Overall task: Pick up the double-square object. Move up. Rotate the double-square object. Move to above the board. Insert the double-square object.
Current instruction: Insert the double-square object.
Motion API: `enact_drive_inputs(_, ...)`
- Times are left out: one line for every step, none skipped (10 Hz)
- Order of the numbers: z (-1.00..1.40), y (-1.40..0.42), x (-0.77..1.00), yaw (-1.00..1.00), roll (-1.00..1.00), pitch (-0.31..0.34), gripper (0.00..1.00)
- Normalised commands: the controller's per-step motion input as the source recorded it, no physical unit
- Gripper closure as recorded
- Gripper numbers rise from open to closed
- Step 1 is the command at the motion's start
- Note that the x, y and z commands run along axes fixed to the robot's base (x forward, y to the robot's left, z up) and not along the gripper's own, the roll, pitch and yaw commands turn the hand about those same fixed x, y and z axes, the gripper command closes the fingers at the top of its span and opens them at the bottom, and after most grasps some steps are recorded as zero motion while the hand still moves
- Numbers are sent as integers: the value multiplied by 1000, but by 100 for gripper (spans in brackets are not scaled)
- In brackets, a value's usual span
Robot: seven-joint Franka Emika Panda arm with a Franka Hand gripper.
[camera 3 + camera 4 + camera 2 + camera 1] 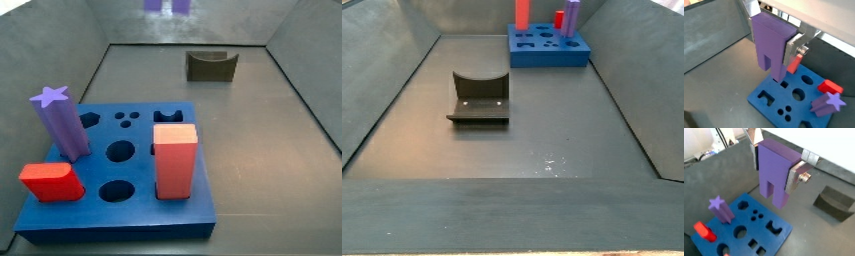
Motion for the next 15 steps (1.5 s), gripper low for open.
enact_drive_inputs(-594,-297,329,0,51,0,100)
enact_drive_inputs(-586,-263,340,0,23,0,100)
enact_drive_inputs(-603,-283,197,0,0,-149,100)
enact_drive_inputs(-600,-277,117,31,80,-283,100)
enact_drive_inputs(-611,-309,86,131,189,-369,100)
enact_drive_inputs(-586,-400,0,260,311,-549,100)
enact_drive_inputs(-480,-440,0,403,443,-489,100)
enact_drive_inputs(-426,-369,0,451,383,-391,100)
enact_drive_inputs(-491,-294,0,411,151,-223,100)
enact_drive_inputs(-517,-289,3,383,134,-71,100)
enact_drive_inputs(-729,-163,389,260,-51,209,100)
enact_drive_inputs(-743,-169,391,71,-143,354,100)
enact_drive_inputs(-574,-171,160,0,-43,274,100)
enact_drive_inputs(-420,-169,109,-34,0,371,100)
enact_drive_inputs(-180,-83,0,-51,29,283,100)
